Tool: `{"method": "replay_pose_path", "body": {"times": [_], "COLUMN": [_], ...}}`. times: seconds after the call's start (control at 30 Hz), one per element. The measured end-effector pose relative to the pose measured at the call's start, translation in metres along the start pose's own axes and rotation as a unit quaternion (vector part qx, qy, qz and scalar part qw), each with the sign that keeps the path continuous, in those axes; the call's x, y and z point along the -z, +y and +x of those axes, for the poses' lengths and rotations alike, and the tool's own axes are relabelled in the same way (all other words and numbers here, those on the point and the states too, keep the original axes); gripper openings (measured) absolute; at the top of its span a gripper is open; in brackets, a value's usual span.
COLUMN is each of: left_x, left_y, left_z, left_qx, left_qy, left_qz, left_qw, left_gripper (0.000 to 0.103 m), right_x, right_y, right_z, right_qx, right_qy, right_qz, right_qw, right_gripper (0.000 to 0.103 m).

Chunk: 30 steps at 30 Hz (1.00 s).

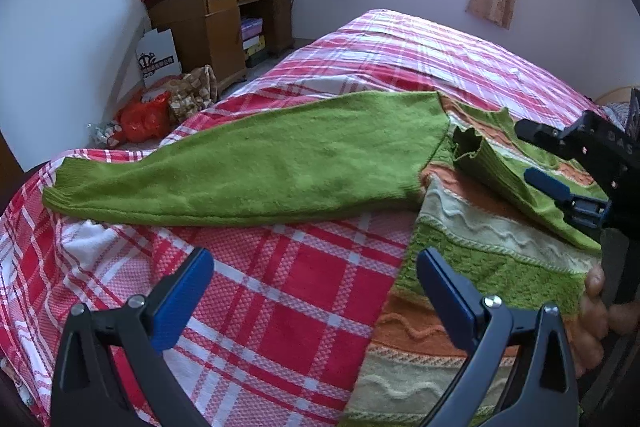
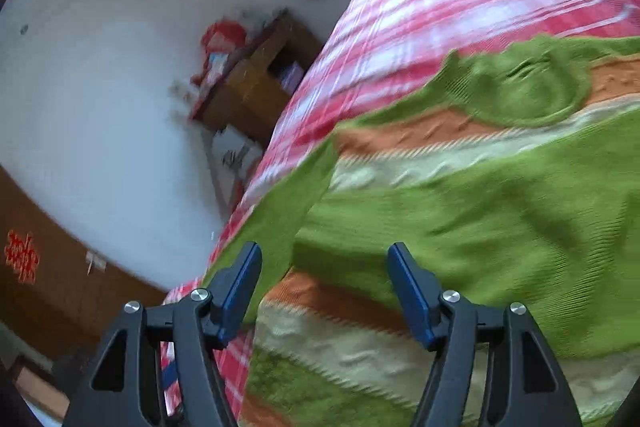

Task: Fold small clothes
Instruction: 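Fold the held sleeve across the sweater body with the right gripper, release, then grasp the cuff of the other green sleeve with the left gripper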

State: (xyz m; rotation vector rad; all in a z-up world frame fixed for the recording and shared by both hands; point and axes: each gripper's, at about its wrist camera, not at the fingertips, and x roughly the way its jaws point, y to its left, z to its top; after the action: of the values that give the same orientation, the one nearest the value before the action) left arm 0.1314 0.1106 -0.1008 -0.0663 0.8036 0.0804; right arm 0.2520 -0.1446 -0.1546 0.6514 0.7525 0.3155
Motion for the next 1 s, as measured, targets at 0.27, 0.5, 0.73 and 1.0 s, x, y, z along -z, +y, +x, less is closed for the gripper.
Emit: {"method": "replay_pose_path", "body": {"times": [0.27, 0.5, 0.73, 1.0], "left_x": [0.0, -0.001, -0.01, -0.027], "left_y": [0.0, 0.016, 0.071, 0.177], "left_z": [0.0, 0.004, 0.001, -0.005], "left_qx": [-0.013, -0.019, -0.053, -0.136], "left_qy": [0.003, 0.02, 0.016, -0.016], "left_qz": [-0.002, -0.029, -0.105, -0.228], "left_qw": [0.9999, 0.9992, 0.9929, 0.964], "left_gripper": [0.103, 0.103, 0.103, 0.101], "right_x": [0.01, 0.011, 0.02, 0.053], "right_y": [0.033, 0.049, 0.075, 0.097], "right_z": [0.05, 0.044, -0.034, -0.058], "right_qx": [0.109, 0.132, 0.101, 0.105], "right_qy": [0.051, 0.06, -0.058, -0.059], "right_qz": [-0.102, -0.155, -0.167, -0.221], "right_qw": [0.987, 0.977, 0.979, 0.968], "right_gripper": [0.024, 0.033, 0.088, 0.088]}}
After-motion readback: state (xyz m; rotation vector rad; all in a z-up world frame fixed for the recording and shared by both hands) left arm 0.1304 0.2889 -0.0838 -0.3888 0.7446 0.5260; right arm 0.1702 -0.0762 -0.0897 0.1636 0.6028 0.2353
